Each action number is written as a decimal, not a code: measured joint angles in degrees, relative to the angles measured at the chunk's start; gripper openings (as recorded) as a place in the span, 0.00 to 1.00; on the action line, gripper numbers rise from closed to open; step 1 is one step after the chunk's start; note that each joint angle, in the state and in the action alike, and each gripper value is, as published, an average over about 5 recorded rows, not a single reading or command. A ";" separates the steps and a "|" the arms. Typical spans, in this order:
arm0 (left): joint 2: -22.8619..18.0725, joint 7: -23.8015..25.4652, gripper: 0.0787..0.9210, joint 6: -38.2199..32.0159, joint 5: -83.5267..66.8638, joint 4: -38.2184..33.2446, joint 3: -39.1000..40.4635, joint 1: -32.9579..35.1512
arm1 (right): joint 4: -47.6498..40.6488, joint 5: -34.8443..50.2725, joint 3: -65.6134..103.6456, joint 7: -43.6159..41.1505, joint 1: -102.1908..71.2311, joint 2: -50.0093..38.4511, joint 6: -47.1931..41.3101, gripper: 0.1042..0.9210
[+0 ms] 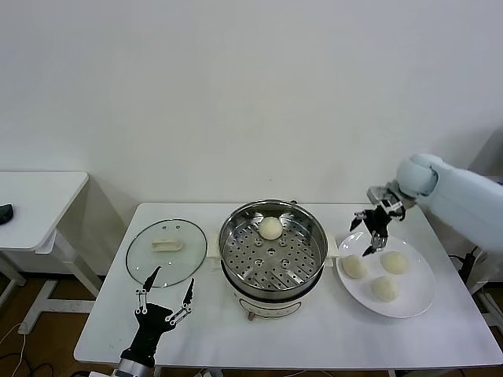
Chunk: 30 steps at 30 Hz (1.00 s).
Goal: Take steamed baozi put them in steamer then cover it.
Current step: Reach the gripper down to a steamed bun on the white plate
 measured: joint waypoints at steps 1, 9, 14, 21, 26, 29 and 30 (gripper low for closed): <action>-0.03 0.00 0.88 -0.01 0.06 0.01 0.03 0.01 | -0.23 -0.25 0.45 0.24 -0.94 -0.06 -0.16 0.88; -0.32 -0.05 0.88 -0.01 0.47 0.04 0.26 0.03 | -2.22 -3.20 4.61 1.97 -7.87 0.11 -0.45 0.88; -0.41 -0.10 0.88 -0.01 0.59 0.04 0.21 0.10 | -3.84 -4.69 7.03 3.23 -10.60 0.78 -0.24 0.88; -0.44 -0.20 0.88 -0.01 0.61 0.19 -0.08 -0.04 | -5.80 -5.54 9.05 4.58 -12.29 1.94 -0.02 0.88; -0.47 -0.25 0.88 -0.01 0.61 0.23 -0.11 -0.08 | -6.80 -5.89 9.78 5.20 -13.33 2.57 0.00 0.85; -0.51 -0.25 0.88 -0.02 0.62 0.23 -0.12 -0.04 | -7.09 -5.93 10.17 5.58 -13.68 2.74 0.01 0.79; -0.52 -0.25 0.88 -0.02 0.62 0.23 -0.13 -0.02 | -7.14 -5.89 10.26 5.71 -13.74 2.76 0.01 0.76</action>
